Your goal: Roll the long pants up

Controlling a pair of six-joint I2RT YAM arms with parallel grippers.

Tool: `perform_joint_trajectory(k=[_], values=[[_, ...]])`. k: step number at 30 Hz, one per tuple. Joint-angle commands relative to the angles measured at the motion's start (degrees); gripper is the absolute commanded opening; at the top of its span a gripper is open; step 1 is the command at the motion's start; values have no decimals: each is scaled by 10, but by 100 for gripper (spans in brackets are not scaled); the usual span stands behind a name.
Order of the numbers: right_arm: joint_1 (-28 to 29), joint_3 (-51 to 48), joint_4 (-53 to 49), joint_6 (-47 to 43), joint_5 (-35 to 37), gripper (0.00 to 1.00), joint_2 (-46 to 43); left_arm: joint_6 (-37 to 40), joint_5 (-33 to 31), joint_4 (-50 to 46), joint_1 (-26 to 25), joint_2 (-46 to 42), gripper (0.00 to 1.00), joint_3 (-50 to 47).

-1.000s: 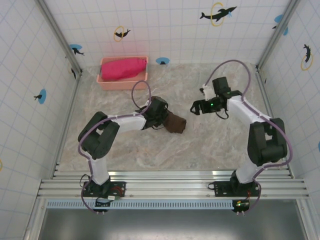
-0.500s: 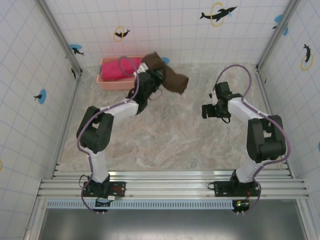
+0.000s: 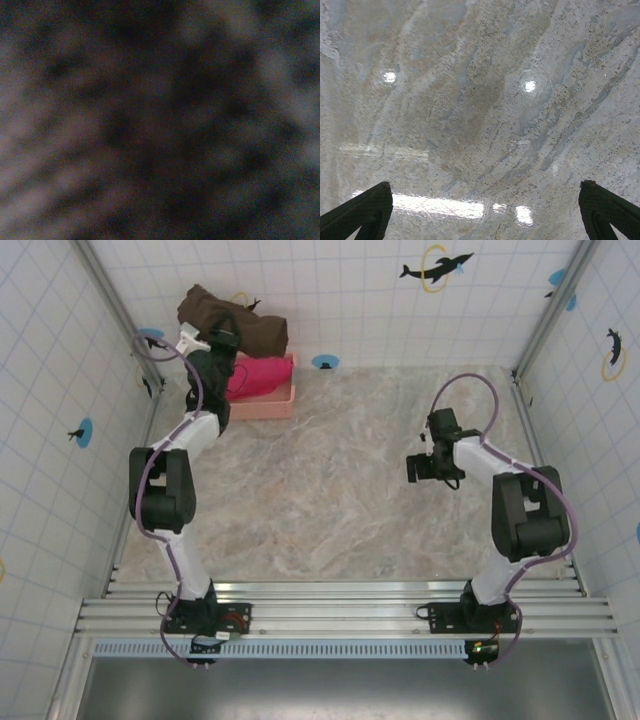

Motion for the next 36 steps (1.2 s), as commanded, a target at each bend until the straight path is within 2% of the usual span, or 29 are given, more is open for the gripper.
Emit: perform_joint_trajectory(k=[1,7,13,21,29,32,36], values=[[7,-4,-15,-9,21,99,14,-19,13,72,5,46,0,37],[17,11,-32,-14,37,99,35,-36,23,75,9,121,0,50],[22,36,-47,-19,38,98,52,-54,-6,65,3,132,0,-26],[23,73,-69,-35,29,98,70,-77,11,-89,-2,103,0,-113],[20,91,-75,-41,3,99,79,-58,57,-235,0,85,0,-101],[21,87,-74,-42,-5,99,76,-28,111,-303,2,85,0,-66],[21,78,-69,-42,-9,99,66,19,103,-401,5,46,0,-82]])
